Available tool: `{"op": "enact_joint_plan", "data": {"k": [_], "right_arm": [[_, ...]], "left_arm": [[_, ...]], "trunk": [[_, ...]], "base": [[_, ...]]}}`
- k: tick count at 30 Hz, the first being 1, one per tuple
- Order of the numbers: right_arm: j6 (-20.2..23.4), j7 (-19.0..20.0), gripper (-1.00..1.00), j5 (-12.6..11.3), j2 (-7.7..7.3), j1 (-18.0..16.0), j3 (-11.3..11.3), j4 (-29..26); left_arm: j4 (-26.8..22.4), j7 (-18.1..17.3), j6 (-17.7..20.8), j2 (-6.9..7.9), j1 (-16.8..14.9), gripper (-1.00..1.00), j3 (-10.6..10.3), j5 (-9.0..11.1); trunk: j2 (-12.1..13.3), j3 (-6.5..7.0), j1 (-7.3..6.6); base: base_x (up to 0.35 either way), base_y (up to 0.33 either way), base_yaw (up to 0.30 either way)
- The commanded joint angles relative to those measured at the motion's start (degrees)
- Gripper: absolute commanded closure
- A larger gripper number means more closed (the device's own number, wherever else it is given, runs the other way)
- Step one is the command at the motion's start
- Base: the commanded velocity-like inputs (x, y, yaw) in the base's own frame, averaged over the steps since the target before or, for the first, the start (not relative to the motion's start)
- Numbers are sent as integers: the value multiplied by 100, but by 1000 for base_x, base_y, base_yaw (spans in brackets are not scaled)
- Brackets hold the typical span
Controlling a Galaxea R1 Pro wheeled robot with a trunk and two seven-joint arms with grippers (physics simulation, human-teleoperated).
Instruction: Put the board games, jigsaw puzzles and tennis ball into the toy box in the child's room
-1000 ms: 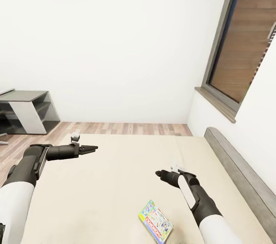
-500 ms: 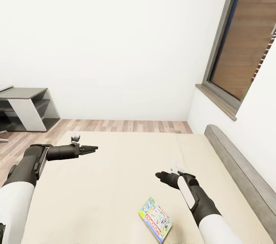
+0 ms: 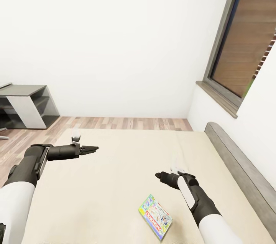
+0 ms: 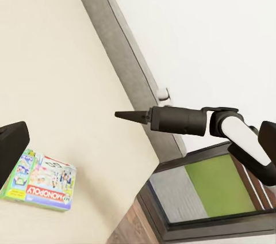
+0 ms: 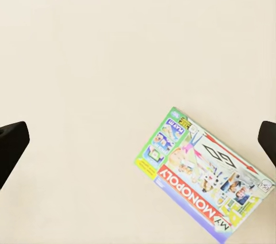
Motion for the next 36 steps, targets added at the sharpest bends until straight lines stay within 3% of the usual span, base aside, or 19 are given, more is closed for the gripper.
{"op": "enact_joint_plan", "data": {"k": [1,20,36], "right_arm": [[23,-29,-100,-46,3,-4,-8,-8],[9,-29,-100,-37,2,-14,-7,96],[-276,-34,-100,-29,3,-47,0,303]], "left_arm": [[-5,-50,60,1,-6,-100,14,-60],[4,-50,50,0,-6,-100,14,-70],[9,-50,50,7,-6,-100,21,-76]], "trunk": [[-13,-22,3],[-13,-198,3],[-13,-347,3]], "base": [[0,0,0],[0,0,0],[0,0,0]]}}
